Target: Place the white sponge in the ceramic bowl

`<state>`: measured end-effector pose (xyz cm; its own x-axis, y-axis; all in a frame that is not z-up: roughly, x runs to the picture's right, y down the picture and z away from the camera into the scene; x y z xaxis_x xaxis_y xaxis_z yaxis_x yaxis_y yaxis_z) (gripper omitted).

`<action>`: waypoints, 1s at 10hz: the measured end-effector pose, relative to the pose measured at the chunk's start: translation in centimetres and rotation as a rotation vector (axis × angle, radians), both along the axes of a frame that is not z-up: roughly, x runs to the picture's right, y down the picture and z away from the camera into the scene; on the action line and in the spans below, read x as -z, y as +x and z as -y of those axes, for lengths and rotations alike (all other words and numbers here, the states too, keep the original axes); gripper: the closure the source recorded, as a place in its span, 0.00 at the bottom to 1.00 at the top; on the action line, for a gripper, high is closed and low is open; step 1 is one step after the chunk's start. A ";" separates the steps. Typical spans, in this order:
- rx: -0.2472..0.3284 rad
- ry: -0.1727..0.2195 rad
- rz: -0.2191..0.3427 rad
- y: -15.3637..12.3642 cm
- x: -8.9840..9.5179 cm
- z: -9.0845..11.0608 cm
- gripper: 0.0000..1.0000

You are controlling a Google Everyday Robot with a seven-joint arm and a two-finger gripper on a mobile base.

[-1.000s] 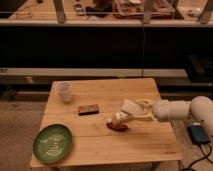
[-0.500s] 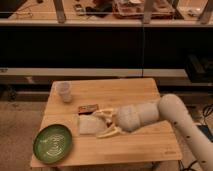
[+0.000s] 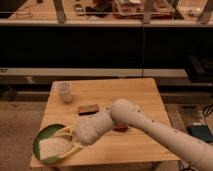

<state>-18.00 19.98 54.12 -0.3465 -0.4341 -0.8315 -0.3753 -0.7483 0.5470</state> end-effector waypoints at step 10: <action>-0.054 -0.124 -0.369 -4.1 -16.8 0.8 1.00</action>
<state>-22.06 19.15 70.93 -0.5863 -0.5495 -0.5953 -0.0979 -0.6814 0.7253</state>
